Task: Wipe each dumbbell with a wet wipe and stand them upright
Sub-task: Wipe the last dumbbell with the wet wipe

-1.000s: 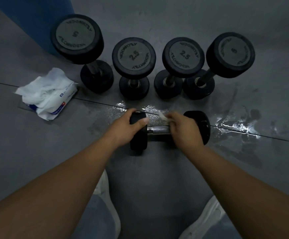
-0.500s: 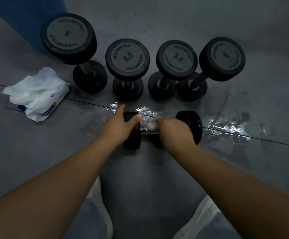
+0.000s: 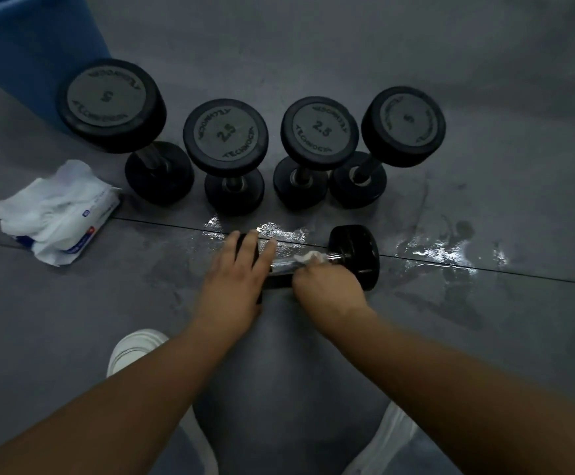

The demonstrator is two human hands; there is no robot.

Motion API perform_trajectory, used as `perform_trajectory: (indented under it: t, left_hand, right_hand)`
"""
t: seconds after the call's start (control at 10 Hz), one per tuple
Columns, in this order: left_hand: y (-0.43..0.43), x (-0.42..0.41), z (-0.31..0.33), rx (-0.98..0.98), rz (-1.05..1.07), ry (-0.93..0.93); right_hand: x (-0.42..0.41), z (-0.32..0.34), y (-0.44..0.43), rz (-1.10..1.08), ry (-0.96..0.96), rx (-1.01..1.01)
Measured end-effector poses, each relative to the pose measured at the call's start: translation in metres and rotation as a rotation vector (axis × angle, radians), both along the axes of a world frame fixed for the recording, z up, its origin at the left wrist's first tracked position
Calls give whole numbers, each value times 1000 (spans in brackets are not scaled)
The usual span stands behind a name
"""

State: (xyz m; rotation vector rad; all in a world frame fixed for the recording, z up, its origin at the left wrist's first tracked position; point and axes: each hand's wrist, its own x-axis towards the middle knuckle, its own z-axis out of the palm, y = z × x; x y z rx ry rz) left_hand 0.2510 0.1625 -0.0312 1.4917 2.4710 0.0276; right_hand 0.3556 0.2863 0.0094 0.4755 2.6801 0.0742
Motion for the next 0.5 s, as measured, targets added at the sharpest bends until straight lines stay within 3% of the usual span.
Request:
perform_trajectory:
  t: [0.1,0.2,0.3,0.4,0.5]
  left_hand:
    - [3,-9,0,-21,-28,-60]
    - [9,-17,5,-71,-48,-87]
    - [7,-17,8,-61,-36,-95]
    - [4,-11,8,-33,-16,-90]
    - [5,-6,8,-43,-23,-68]
  right_hand:
    - [2,8,-2,-258,94,-271]
    - [6,-22,-13,-1411,569,-961]
    - [0,-44,-16,-2123,876,-1664]
    - [-1,-48,-8,-2092,929,-1836]
    - [-2,-51,-4,-2060,861,-1576]
